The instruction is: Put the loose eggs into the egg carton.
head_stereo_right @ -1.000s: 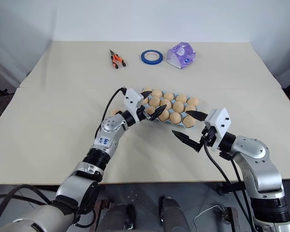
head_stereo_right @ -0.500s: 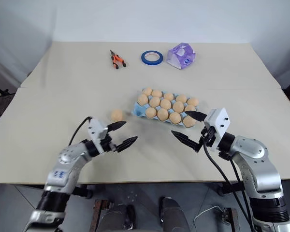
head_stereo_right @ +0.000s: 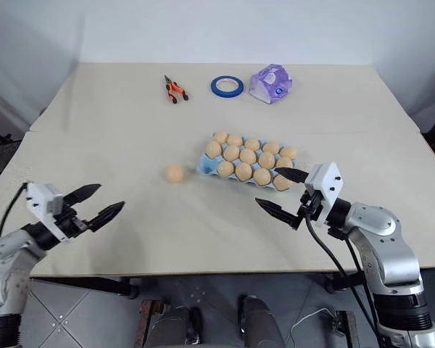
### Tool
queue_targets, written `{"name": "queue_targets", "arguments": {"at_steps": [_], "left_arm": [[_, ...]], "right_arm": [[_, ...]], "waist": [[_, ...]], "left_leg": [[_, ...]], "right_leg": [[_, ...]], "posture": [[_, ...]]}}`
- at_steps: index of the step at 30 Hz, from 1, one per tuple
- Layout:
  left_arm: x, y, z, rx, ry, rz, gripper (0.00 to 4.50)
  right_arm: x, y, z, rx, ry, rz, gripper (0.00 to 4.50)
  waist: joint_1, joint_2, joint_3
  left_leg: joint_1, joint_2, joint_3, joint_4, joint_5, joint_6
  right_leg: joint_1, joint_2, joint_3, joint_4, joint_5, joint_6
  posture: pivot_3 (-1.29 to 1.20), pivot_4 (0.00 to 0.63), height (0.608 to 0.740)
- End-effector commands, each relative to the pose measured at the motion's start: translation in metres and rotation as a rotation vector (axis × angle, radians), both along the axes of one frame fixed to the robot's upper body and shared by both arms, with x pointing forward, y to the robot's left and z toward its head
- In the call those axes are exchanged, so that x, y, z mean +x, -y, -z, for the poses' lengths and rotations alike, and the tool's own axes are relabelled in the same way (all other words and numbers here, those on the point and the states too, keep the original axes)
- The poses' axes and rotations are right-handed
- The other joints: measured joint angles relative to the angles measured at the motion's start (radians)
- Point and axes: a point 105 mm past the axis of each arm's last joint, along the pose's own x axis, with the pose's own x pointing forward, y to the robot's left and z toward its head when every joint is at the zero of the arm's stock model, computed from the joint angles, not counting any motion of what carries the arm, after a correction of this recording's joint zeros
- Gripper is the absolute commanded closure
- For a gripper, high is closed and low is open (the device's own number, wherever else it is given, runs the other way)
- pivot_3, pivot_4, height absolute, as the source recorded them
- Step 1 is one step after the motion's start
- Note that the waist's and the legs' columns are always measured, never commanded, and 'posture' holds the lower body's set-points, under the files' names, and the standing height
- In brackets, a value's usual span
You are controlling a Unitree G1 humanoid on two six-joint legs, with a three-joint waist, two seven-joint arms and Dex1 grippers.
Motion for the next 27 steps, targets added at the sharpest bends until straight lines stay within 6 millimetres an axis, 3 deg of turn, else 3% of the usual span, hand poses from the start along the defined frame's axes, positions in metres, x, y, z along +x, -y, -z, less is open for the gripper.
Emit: {"name": "queue_targets", "arguments": {"at_steps": [1, 9, 15, 19, 27], "left_arm": [[0.004, -0.004, -0.017, 0.017, 0.063, -0.002, 0.03], [0.031, 0.022, -0.023, 0.000, 0.092, 0.099, 0.03], [0.058, 0.050, -0.022, -0.016, 0.112, 0.180, 0.03], [0.078, 0.066, -0.011, -0.001, 0.087, 0.211, 0.03], [0.112, 0.095, -0.010, -0.007, 0.094, 0.257, 0.03]], "right_arm": [[-0.002, -0.001, -0.007, 0.008, 0.033, -0.016, 0.00], [-0.006, 0.002, -0.007, 0.007, 0.024, -0.009, 0.00], [-0.036, 0.008, 0.002, -0.013, -0.077, -0.082, 0.00], [-0.052, 0.013, 0.010, -0.027, -0.168, -0.098, 0.00], [-0.058, 0.018, 0.013, -0.040, -0.217, -0.065, 0.00]], "waist": [[0.002, 0.000, 0.000], [0.001, 0.000, 0.000], [0.004, 0.000, 0.000], [0.002, 0.000, 0.000], [0.005, -0.002, 0.000]], "left_leg": [[0.000, 0.000, 0.000, 0.000, 0.000, 0.000], [-0.001, 0.000, 0.000, -0.001, 0.000, 0.000], [-0.001, 0.000, -0.001, -0.002, 0.001, 0.003], [-0.001, 0.000, -0.001, 0.000, 0.002, 0.003], [-0.002, -0.001, 0.000, 0.002, 0.002, 0.004]], "right_leg": [[0.000, 0.000, 0.000, 0.000, 0.000, 0.000], [0.000, -0.002, -0.001, -0.001, 0.000, 0.000], [0.000, -0.001, -0.003, -0.001, 0.001, 0.002], [0.000, 0.000, -0.002, -0.001, 0.002, 0.003], [0.000, 0.001, -0.002, 0.000, 0.003, 0.006]], "posture": [[0.00, 0.150, 0.740], [0.00, 0.150, 0.740], [0.00, 0.150, 0.740], [0.00, 0.150, 0.740], [0.00, 0.150, 0.740]]}}
